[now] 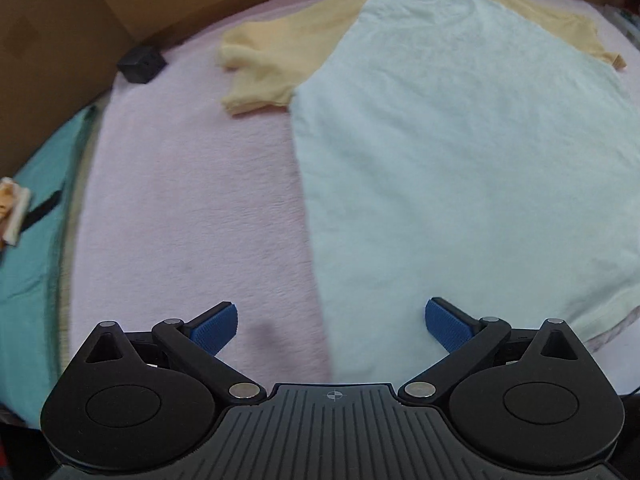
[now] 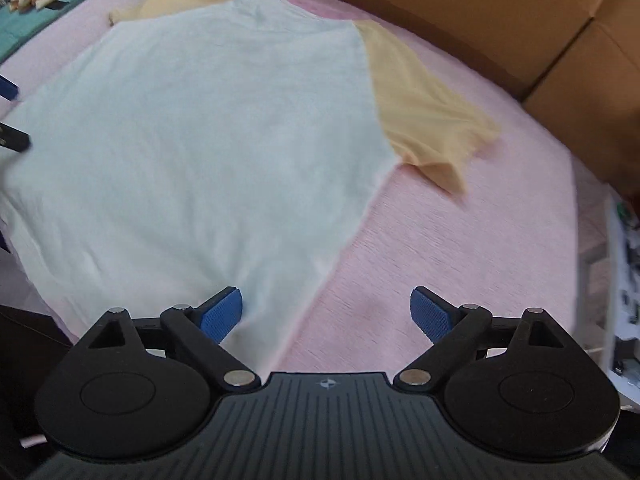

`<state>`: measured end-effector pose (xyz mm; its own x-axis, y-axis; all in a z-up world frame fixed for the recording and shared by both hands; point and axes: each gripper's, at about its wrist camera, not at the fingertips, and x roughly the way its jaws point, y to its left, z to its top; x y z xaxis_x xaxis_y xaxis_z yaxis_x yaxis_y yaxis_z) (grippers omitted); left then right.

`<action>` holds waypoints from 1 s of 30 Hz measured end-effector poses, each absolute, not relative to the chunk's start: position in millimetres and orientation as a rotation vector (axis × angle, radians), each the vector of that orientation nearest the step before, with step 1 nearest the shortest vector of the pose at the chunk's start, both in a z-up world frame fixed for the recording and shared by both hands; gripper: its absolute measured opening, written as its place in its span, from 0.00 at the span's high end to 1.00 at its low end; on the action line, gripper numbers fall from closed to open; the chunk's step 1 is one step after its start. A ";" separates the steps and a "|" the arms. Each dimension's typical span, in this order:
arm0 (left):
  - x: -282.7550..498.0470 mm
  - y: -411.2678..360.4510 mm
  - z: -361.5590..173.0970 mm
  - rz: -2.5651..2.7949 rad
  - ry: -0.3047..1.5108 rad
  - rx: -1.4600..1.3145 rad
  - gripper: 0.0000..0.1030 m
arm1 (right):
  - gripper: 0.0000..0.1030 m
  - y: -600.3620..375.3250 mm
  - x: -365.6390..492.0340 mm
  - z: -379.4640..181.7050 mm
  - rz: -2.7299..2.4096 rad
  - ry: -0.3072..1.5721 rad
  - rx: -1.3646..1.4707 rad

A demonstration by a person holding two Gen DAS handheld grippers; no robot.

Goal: Fold clothes
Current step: 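Move both open grippers over the shirt body toward its hem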

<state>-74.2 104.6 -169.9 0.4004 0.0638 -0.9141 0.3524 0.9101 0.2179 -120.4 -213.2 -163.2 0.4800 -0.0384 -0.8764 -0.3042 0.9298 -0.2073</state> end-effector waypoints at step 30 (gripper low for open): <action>-94.1 28.2 -158.8 -0.349 1.083 0.357 0.00 | 0.08 -151.2 -148.9 -155.2 0.378 0.996 -0.424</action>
<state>-94.1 28.2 -158.8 0.4256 -0.1005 -0.8993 0.4434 0.8895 0.1104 -148.9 -151.2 -155.2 0.4917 0.1113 -0.8636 -0.4897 0.8554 -0.1685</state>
